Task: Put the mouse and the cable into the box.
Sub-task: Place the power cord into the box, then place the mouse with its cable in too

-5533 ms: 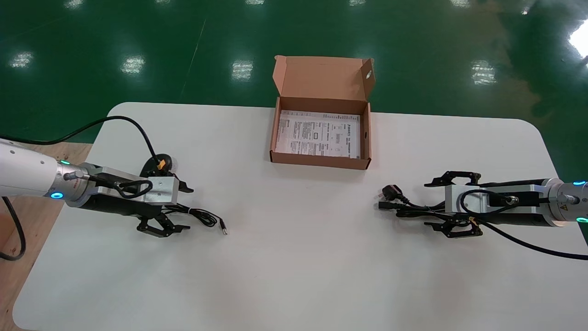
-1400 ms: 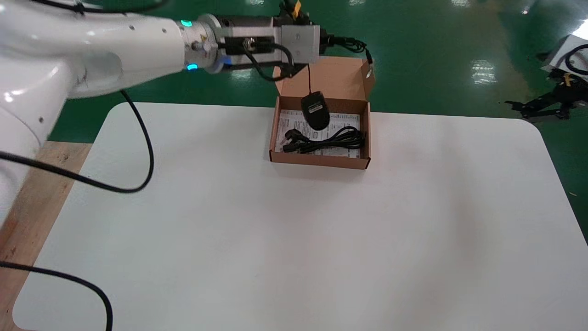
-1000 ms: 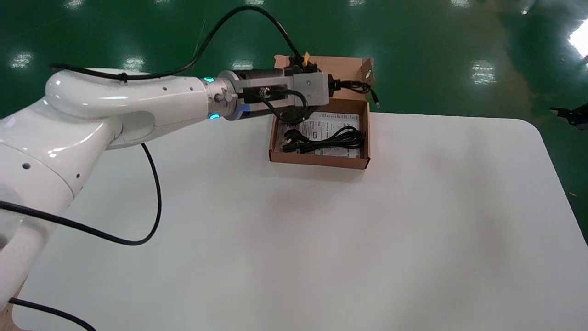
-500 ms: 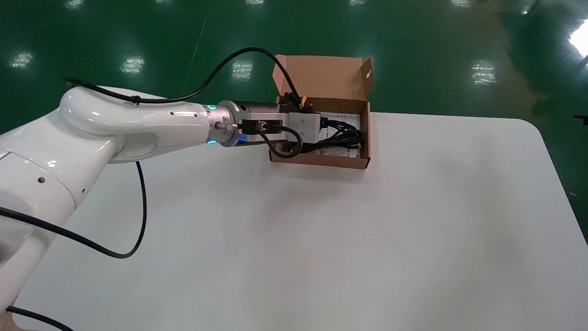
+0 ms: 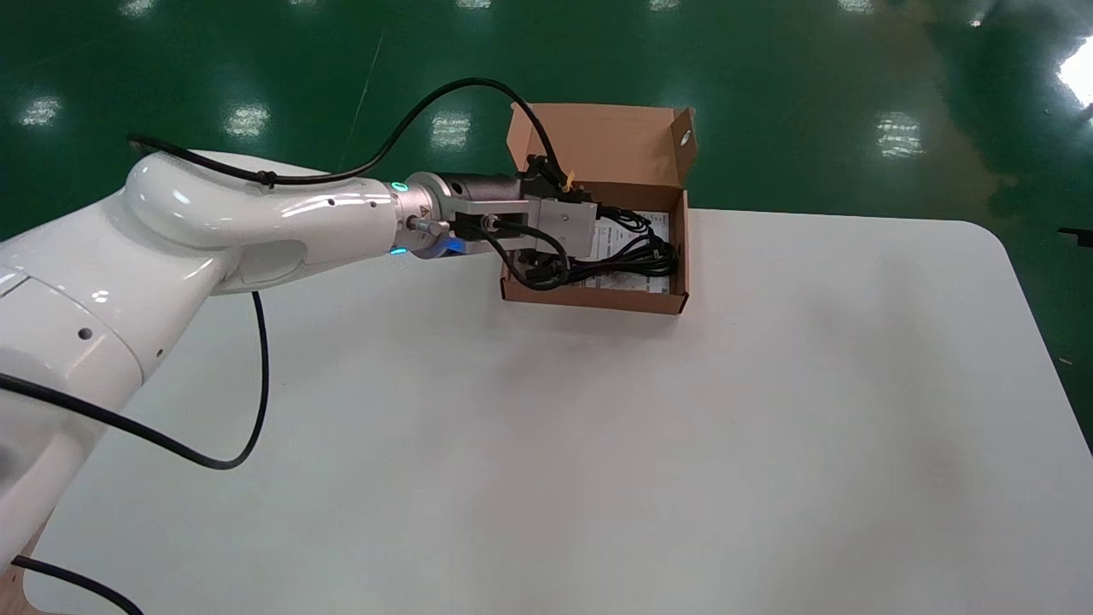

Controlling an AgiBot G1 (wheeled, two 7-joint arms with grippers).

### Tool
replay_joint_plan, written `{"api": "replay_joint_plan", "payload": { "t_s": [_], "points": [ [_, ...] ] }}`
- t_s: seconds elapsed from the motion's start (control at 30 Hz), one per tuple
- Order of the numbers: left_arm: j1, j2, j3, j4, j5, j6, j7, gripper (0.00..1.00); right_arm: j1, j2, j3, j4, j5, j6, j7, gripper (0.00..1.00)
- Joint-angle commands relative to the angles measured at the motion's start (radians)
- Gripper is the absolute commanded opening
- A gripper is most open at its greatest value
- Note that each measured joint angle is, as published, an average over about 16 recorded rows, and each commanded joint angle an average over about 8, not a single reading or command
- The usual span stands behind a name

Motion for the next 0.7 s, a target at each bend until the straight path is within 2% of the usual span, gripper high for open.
{"api": "replay_joint_plan", "payload": {
  "t_s": [0.03,0.7],
  "points": [
    [0.0,0.0,0.008,-0.003,-0.002,-0.009,0.002,1.0,0.001,0.001,0.0,0.0,-0.001,-0.002,0.0,1.0],
    [0.006,-0.008,-0.014,-0.008,-0.003,0.013,-0.011,1.0,-0.006,-0.001,0.003,0.006,0.005,0.0,0.004,1.0]
  ]
}}
